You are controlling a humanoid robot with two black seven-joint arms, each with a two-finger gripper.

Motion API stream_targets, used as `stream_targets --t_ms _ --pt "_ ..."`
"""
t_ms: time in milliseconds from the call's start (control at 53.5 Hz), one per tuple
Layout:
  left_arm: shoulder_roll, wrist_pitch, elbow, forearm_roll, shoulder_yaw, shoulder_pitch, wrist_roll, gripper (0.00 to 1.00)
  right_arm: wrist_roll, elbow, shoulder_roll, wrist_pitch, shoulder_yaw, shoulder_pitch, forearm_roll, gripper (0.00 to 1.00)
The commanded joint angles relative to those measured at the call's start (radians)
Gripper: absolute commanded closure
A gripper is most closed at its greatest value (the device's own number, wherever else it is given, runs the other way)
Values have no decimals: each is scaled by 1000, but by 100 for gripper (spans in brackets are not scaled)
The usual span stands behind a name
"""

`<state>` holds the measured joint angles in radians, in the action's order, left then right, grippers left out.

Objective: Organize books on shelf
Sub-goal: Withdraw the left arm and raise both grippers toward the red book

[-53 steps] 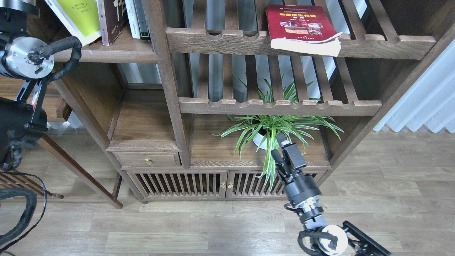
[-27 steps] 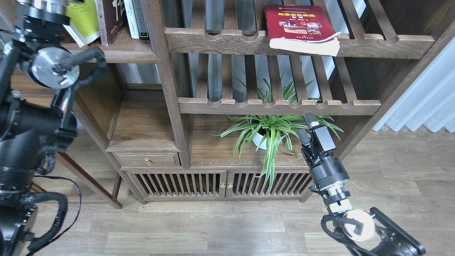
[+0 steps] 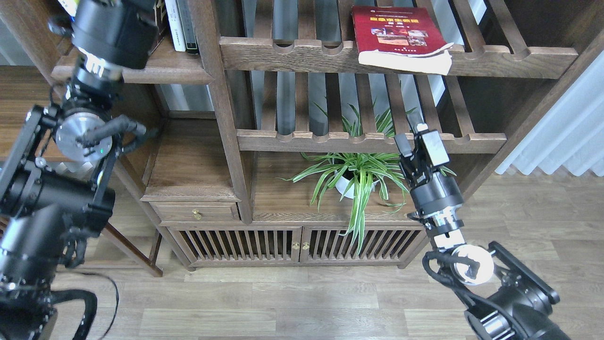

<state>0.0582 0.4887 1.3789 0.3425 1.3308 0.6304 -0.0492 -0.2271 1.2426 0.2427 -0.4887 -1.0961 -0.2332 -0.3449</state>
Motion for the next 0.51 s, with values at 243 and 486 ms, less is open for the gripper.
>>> stream_targets --t_ms 243,486 --pt "-32 0 -15 -37 -99 -169 0 5 0 17 6 0 -16 -20 0 3" --pt "-44 0 -53 -39 -153 -173 0 4 0 26 3 0 -25 -80 3 3"
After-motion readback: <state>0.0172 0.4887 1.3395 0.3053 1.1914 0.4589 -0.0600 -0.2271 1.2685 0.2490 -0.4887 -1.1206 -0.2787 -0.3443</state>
